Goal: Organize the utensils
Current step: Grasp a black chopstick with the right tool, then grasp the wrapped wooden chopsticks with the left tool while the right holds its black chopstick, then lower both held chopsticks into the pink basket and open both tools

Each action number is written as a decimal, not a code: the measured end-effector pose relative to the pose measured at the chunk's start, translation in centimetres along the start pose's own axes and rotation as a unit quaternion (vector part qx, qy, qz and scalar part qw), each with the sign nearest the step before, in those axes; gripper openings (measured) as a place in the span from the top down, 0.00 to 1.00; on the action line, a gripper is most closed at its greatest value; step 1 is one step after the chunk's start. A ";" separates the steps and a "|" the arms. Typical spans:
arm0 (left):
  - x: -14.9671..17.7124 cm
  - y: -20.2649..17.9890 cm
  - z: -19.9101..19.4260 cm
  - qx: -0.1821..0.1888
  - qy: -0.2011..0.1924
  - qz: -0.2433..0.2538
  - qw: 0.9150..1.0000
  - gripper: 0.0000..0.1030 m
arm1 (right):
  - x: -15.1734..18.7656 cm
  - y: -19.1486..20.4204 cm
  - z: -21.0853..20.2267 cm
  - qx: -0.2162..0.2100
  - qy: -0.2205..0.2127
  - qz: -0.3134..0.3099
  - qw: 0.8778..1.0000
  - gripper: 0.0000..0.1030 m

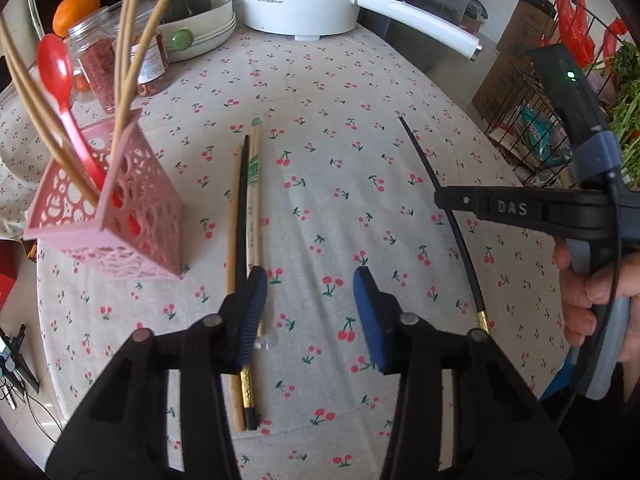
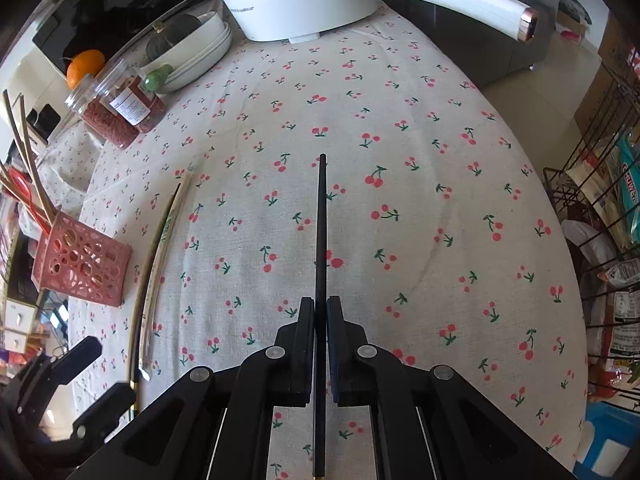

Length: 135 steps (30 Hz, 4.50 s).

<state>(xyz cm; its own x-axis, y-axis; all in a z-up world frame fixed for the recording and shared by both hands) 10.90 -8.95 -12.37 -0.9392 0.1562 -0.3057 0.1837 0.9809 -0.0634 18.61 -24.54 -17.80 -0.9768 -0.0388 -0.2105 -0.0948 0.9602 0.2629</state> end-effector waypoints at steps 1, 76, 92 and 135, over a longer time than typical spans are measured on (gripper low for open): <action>-0.8 -0.1 0.6 -0.013 0.002 -0.001 1.000 0.64 | 0.0 -0.3 0.0 -0.006 0.001 0.002 1.000 0.94; 1.3 7.2 -15.1 0.003 -0.380 -0.016 0.925 0.89 | 2.2 4.9 -7.4 -0.025 -0.171 -0.112 0.979 0.94; -2.6 11.9 -11.8 -0.061 -0.418 -0.109 0.900 0.89 | 2.8 10.3 -15.0 -0.095 -0.294 -0.150 0.939 0.94; 6.5 15.9 -7.9 -0.039 -0.121 -0.114 0.985 0.39 | 0.4 21.3 -12.5 -0.180 -0.279 -0.140 0.933 0.91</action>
<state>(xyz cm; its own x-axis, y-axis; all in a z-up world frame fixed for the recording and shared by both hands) 5.44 8.56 -7.84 -0.8548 -0.0929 -0.5105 -0.0566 0.9947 -0.0862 13.83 -7.54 -0.50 -0.6617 -0.0277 -0.7492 -0.4873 0.7754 0.4017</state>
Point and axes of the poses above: each gripper's, at about its wrist camera, not at the fingertips, and z roughly the way its jaws point, y to its left, x to its underside, the point moved 3 cm from there along z, roughly the way its jaws point, and after that the axes turned 9 degrees about y, right-handed, at the moved point
